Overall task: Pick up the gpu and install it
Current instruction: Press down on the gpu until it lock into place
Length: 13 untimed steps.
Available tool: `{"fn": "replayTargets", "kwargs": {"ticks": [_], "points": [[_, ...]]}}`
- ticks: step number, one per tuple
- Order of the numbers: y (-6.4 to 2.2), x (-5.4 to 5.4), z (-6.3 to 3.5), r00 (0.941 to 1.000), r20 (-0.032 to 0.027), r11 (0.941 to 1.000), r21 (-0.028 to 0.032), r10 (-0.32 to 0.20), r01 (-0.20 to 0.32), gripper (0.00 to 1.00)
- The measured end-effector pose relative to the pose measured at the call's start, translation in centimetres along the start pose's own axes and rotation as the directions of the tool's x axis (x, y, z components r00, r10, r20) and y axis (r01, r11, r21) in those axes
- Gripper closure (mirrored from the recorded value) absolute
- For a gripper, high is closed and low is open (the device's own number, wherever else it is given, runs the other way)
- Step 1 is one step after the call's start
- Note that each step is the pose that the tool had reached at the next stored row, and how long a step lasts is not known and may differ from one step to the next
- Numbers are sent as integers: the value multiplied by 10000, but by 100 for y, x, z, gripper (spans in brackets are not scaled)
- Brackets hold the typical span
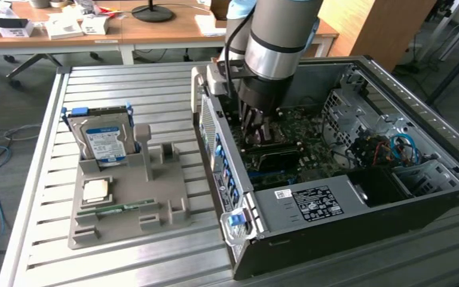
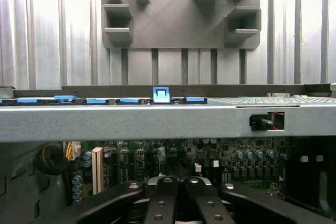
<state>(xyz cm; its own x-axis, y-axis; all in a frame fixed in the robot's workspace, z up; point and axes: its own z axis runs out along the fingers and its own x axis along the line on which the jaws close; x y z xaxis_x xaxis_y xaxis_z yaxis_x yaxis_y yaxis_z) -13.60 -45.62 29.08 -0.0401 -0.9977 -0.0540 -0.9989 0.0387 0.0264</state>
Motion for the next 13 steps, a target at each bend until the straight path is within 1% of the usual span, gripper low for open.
{"fn": "replayTargets", "kwargs": {"ticks": [6, 10, 13], "points": [[15, 25, -17, 10000, 2, 10000, 1, -2, 2, 89], [16, 64, -19, 10000, 1, 10000, 1, -1, 1, 89], [23, 69, -19, 10000, 2, 10000, 2, 0, 0, 89]]}}
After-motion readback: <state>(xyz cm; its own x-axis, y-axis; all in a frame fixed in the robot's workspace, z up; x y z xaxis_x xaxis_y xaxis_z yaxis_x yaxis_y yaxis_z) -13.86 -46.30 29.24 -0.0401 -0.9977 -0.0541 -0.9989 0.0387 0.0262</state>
